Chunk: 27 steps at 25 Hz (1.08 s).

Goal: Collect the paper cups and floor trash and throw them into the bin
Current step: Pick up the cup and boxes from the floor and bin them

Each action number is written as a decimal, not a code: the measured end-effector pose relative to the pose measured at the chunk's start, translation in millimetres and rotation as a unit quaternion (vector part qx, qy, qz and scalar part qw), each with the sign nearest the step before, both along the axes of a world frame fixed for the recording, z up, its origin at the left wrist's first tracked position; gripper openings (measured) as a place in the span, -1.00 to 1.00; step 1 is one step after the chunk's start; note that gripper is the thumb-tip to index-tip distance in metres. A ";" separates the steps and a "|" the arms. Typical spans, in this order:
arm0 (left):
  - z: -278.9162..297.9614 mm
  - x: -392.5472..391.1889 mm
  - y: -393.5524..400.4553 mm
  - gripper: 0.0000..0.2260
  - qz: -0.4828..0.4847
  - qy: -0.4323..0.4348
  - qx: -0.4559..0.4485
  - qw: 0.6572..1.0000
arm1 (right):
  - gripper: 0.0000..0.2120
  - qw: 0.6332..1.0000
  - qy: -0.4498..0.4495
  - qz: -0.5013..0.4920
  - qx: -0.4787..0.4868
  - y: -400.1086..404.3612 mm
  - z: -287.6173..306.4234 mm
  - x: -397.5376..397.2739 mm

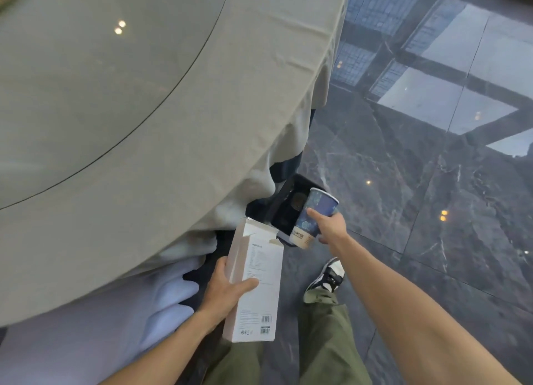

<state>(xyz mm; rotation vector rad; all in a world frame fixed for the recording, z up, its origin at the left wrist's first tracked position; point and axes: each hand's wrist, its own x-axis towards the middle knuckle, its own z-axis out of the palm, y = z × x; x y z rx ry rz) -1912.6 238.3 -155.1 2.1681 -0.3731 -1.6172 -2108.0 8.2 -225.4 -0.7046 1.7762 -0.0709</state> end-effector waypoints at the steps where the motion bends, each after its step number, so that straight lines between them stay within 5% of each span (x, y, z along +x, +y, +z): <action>1: -1.8 1.4 -2.1 -0.35 0.004 0.000 -0.003 1.000 | -0.33 1.000 0.000 0.000 -0.003 -3.4 -5.5 6.1; 3: -5.5 4.5 -6.0 -0.30 0.016 -0.001 -0.012 1.000 | -0.26 1.000 0.008 0.004 0.009 -3.8 -17.0 14.2; 9: -5.7 -1.2 -30.1 -0.36 0.053 0.021 -0.014 0.998 | -0.43 0.995 -0.071 0.019 0.061 41.0 7.8 -5.1; 14: -9.1 -17.2 -52.2 -0.38 0.104 0.028 0.018 0.994 | -0.51 0.906 -0.307 0.109 0.269 100.3 45.6 -41.4; 18: -19.8 -25.2 -55.4 -0.42 0.100 -0.017 0.066 0.993 | -0.74 0.913 -0.324 0.000 0.246 116.4 44.2 -57.1; 21: -33.7 -18.2 -47.7 -0.53 0.124 -0.031 0.091 0.988 | -0.83 0.945 -0.248 -0.111 0.184 103.4 32.8 -56.4; 24: -43.6 -6.3 -35.0 -0.65 0.122 -0.048 0.109 0.985 | -0.88 0.985 -0.088 -0.104 0.102 82.5 11.5 -46.8; 27: -48.1 2.5 -27.1 -0.72 0.116 -0.052 0.109 0.986 | -0.71 0.991 -0.055 -0.097 0.075 59.1 -10.9 -31.6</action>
